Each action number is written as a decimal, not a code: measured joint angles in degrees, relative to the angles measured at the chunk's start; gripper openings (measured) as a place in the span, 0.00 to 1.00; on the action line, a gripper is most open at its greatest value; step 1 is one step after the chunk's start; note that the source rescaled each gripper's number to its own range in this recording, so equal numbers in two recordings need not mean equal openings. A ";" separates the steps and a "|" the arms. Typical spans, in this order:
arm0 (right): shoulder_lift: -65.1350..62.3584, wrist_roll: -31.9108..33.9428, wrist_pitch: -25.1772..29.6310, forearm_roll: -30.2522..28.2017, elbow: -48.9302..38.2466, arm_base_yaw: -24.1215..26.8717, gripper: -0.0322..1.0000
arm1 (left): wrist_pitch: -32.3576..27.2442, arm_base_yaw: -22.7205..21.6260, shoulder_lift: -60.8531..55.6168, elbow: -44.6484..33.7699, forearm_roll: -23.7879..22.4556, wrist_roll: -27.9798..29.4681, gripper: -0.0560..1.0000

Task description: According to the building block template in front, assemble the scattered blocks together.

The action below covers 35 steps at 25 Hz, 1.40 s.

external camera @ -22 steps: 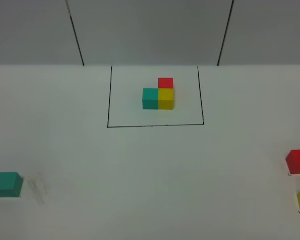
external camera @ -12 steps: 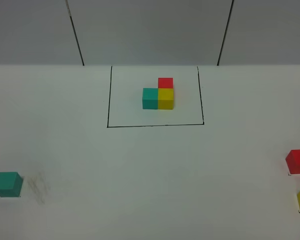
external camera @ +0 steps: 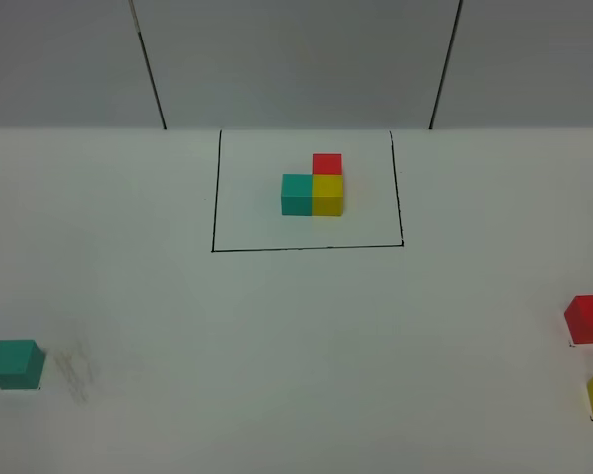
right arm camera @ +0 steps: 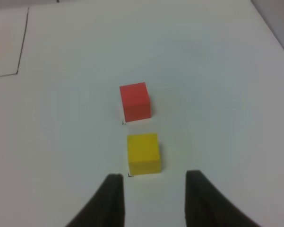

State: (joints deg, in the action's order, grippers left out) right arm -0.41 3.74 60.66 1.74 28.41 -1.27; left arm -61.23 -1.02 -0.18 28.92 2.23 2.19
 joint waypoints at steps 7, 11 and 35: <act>0.00 -0.06 0.00 0.00 0.00 0.00 0.03 | 0.03 0.00 0.46 0.12 0.00 0.14 0.19; 0.00 -0.06 -0.05 0.00 0.00 0.00 0.03 | 2.61 0.00 7.06 3.32 0.00 3.70 0.19; 0.00 -0.05 -0.05 0.00 0.00 0.00 0.03 | 20.53 0.00 75.24 16.84 -5.66 4.65 0.19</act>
State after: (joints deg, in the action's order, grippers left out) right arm -0.41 3.69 60.62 1.74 28.41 -1.27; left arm -40.71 -1.02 75.06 45.76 -3.44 6.83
